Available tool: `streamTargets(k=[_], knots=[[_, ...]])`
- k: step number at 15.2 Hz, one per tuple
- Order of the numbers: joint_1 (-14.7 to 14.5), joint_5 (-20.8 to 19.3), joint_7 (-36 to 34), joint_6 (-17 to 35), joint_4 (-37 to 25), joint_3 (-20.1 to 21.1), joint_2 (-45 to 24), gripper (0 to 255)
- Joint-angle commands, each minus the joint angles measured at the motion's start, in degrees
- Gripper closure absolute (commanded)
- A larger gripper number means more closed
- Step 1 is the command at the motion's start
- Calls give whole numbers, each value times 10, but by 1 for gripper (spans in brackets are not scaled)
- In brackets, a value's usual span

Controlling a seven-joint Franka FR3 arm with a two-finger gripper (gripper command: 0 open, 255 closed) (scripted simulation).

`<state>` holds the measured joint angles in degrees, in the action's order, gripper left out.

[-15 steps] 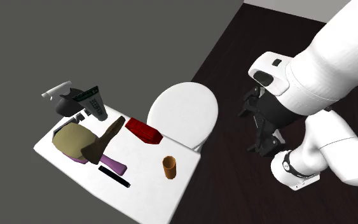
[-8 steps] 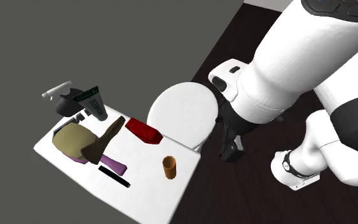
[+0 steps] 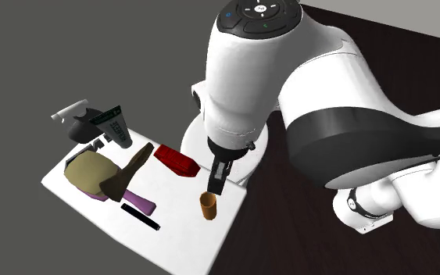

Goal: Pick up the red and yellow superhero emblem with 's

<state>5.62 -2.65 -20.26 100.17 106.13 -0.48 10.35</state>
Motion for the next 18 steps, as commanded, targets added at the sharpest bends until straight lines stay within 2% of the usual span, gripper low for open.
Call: streamTargets(k=[1, 6, 7, 14, 16, 17, 18], knots=[[6, 3, -22, -7, -51, -4, -53, 0], [20, 15, -71, -37, -189, -17, -181, 0], [21, 16, -75, -40, -201, -19, -191, 0], [21, 16, -76, 21, -135, -19, -185, 0], [21, 15, -76, 21, -134, -19, -185, 0], [21, 15, -76, 21, -133, -19, -185, 255], [21, 16, -76, 21, -134, -19, -185, 255]])
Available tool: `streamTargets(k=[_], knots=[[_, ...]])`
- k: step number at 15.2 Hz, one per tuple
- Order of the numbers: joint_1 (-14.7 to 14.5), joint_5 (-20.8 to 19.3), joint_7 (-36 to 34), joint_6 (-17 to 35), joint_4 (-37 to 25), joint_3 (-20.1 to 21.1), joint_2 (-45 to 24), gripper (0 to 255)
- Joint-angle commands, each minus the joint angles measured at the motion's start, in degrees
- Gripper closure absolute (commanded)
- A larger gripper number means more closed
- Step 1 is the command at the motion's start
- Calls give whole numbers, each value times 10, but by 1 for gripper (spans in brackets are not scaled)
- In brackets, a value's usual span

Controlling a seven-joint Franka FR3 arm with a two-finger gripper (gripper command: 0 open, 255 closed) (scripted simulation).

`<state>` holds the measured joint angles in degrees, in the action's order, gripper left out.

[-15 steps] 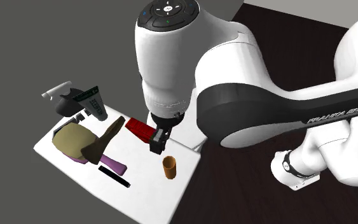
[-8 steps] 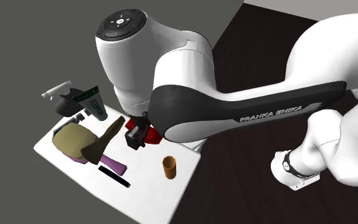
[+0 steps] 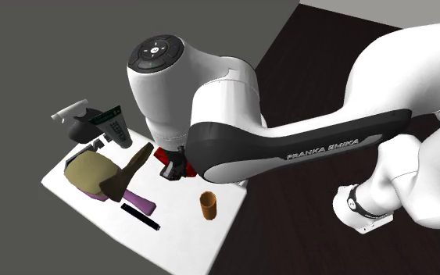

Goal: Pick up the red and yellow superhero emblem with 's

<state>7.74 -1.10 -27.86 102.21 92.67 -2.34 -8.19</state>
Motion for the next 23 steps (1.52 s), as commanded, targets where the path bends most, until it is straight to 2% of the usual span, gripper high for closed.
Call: streamTargets(k=[1, 8, 23], knots=[[0, 0, 0, 1, 1, 0, 0, 255], [0, 0, 0, 0, 0, 0, 0, 255], [0, 1, 3, -124, -145, 0, -21, 255]])
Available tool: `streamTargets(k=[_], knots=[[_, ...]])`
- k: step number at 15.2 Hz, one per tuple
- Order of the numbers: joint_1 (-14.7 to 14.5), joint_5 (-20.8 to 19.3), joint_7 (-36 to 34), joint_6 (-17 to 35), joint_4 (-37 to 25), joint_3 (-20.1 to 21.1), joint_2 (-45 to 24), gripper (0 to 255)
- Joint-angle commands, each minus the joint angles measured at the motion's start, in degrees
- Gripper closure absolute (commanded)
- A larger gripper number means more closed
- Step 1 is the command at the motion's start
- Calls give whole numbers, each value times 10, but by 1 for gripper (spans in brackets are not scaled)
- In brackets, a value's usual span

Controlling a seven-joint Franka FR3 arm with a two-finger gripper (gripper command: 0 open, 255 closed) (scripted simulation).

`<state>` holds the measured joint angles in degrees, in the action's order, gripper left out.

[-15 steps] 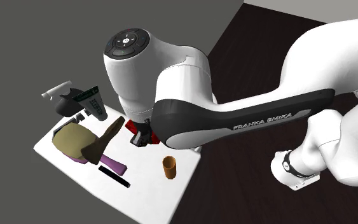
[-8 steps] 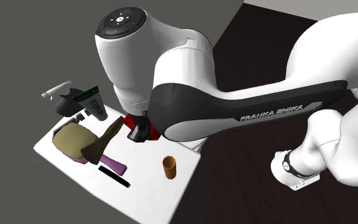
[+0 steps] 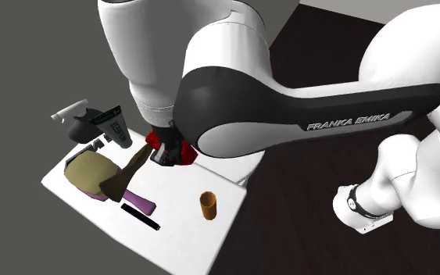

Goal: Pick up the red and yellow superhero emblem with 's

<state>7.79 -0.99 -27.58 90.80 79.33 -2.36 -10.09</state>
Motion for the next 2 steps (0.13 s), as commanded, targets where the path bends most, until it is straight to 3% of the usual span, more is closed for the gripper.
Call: streamTargets(k=[1, 2], knots=[[0, 0, 0, -11, -13, 0, -2, 255], [0, 0, 0, -11, -13, 0, -2, 255]])
